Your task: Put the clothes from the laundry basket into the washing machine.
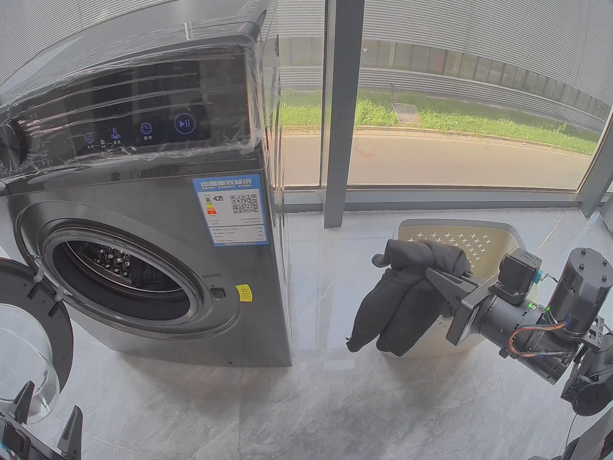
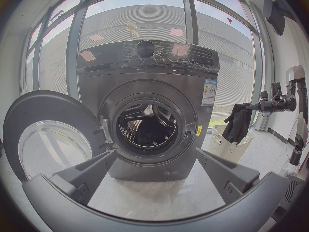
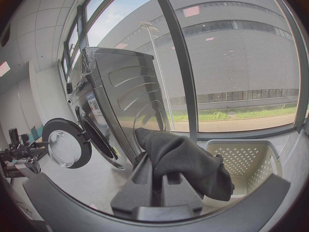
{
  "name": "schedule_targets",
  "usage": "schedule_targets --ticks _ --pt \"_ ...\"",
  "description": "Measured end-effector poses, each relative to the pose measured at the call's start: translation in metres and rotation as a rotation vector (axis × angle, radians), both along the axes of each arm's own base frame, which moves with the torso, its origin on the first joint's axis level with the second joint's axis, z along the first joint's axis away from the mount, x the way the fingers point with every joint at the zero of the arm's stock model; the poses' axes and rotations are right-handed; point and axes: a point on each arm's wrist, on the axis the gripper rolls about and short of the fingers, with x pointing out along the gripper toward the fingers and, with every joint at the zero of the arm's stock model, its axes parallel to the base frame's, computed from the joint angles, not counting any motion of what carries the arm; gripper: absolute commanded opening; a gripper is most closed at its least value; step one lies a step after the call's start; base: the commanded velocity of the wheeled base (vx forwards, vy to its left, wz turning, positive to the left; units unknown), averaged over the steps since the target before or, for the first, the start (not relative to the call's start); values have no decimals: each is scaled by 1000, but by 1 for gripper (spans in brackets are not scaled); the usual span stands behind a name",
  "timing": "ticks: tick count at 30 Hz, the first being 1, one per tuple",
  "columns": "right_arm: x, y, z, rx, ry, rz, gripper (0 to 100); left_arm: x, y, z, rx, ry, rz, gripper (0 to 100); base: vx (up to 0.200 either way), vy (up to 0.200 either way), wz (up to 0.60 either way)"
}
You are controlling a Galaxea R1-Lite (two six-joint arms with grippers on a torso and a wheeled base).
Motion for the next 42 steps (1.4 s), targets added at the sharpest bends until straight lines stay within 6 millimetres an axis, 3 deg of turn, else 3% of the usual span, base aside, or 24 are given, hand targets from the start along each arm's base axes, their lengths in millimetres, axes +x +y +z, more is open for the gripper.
schedule_targets --ticks 13,20,26,42 --pt "1 -2 -1 -4 1 -30 0 0 0 0 -1 1 0 100 -200 0 0" --pt "4 -5 0 -9 1 -161 0 0 0 0 -1 0 1 100 -200 0 0" --pt "10 -6 3 -3 -7 -208 0 0 0 0 -1 1 0 100 0 0 0" --pt "12 -6 3 -2 -8 -209 0 0 0 0 0 1 1 100 0 200 0"
